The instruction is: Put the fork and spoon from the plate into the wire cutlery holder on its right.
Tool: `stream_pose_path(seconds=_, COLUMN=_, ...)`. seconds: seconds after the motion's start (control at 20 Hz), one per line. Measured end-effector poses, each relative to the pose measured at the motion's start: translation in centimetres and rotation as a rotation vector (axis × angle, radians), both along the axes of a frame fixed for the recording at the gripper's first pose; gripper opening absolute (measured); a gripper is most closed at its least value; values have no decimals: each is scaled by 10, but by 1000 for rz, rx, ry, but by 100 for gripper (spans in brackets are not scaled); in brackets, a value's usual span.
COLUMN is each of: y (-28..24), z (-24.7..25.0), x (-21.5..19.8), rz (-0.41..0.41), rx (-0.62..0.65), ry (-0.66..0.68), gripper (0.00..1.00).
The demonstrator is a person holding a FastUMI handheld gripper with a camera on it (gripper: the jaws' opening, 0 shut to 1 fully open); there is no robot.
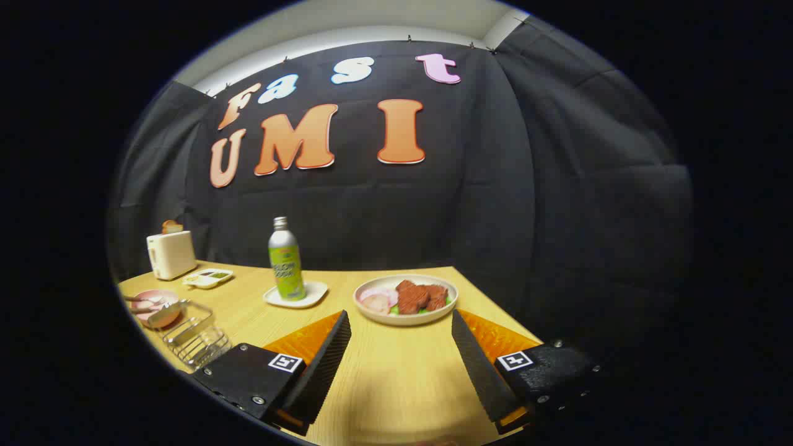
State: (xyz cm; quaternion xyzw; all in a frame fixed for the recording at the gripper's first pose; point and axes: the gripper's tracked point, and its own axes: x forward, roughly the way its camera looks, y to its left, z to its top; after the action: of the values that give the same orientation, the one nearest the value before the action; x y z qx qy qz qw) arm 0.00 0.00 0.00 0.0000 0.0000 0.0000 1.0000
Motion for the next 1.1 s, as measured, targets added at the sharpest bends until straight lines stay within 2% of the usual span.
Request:
stream_pose_path(seconds=0.15, y=-1, z=78, x=0, rz=-34, rx=-31, ry=-109, gripper=98)
stream_pose_path(seconds=0.3, y=20, z=168, x=-21, rz=3, rx=-62, ry=-271, gripper=98)
stream_pose_path(seconds=0.55, y=69, z=273, x=-63, rz=38, rx=-120, ry=-390, gripper=98)
stream_pose_path(seconds=0.7, y=102, z=305, x=-89, rz=28, rx=-138, ry=-337, gripper=97)
stream_pose_path(seconds=0.9, y=159, z=334, x=-122, rz=21, rx=-99, ry=-286, gripper=96)
stream_pose_path(seconds=1.1, y=210, z=348, x=-143, rz=-67, rx=-117, ry=-306, gripper=95)
